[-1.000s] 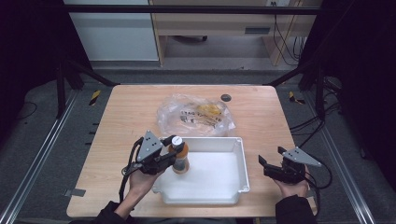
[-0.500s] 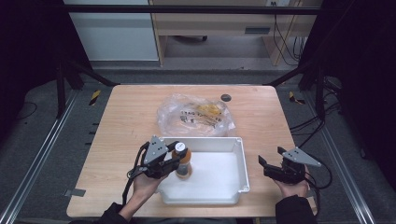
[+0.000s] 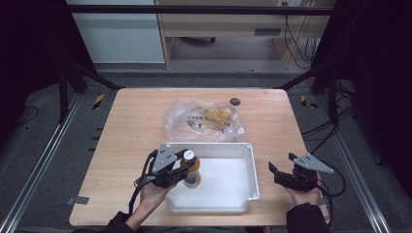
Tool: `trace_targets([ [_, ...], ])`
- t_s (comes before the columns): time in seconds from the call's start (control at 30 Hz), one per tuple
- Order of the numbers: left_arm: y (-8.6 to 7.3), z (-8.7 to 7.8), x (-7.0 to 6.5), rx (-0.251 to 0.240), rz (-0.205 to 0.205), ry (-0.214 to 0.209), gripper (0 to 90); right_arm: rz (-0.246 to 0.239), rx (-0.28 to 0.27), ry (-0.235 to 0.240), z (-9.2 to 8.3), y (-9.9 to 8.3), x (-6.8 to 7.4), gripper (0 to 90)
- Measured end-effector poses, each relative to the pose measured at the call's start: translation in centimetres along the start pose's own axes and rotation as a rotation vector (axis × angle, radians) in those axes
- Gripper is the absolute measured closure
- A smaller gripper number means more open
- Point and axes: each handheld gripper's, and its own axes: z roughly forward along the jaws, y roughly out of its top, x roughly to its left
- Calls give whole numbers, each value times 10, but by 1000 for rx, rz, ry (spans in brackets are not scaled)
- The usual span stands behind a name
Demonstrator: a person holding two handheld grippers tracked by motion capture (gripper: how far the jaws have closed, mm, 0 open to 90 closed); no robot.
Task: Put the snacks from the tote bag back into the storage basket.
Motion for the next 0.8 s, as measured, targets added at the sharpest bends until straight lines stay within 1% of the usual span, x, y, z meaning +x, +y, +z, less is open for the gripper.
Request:
trace_targets([
  [0.33,-4,-1,0,-22,-2,-7,584,2,6,-3,0,0,0,172],
  [0.6,-5,0,1,-27,1,-14,573,-1,11,-3,1,-1,0,171],
  [0.73,-4,-1,1,-33,-8,-26,480,0,11,-1,1,-1,0,171],
  [0.8,-2,-3,1,-48,-7,-30,447,-1,10,-2,1,0,0,170],
])
